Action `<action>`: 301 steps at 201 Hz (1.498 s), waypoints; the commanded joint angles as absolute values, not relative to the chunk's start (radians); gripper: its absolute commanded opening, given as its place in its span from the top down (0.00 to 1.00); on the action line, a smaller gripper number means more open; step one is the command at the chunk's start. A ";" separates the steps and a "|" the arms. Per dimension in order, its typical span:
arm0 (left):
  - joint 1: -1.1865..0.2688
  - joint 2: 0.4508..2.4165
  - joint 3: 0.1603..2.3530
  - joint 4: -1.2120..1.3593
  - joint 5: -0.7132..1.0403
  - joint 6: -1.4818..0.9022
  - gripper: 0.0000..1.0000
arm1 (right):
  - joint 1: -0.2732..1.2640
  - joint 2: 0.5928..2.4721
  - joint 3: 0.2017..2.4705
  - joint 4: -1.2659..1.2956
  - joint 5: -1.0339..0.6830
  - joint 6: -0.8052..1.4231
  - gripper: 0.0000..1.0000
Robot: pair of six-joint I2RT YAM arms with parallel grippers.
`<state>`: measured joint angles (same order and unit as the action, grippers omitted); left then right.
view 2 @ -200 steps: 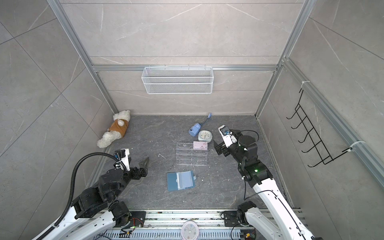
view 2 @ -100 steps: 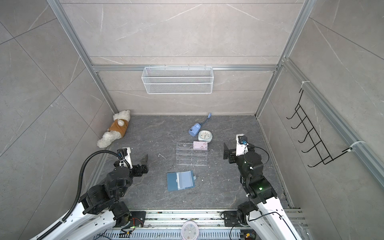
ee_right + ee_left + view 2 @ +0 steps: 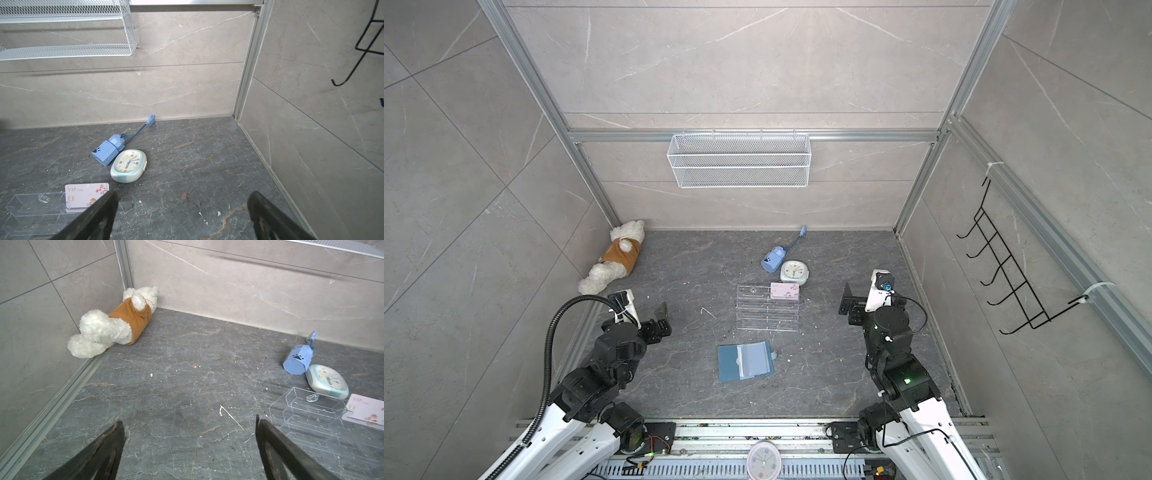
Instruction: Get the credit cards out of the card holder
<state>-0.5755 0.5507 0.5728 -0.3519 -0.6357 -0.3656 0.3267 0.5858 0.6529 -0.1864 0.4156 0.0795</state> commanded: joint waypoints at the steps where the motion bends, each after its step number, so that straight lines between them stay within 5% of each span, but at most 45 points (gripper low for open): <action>1: -0.565 0.565 0.558 -0.261 -0.605 -0.318 0.00 | 0.325 0.581 0.644 -0.207 0.434 0.108 0.00; 86: -0.484 0.643 0.414 0.096 -0.735 -0.103 0.00 | 0.324 0.635 0.523 -0.046 0.360 0.121 0.00; 193: -0.196 1.045 0.245 0.614 -0.621 -0.048 0.00 | 0.319 0.923 0.258 0.532 0.471 0.046 0.00; 301: -0.052 1.338 0.223 0.963 -0.404 -0.030 0.00 | 0.208 1.310 0.183 1.046 0.353 -0.008 0.00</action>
<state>-0.0650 1.2903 0.2073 0.8104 -0.4614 -0.0517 0.2375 1.2770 0.1905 0.8875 0.3996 0.0212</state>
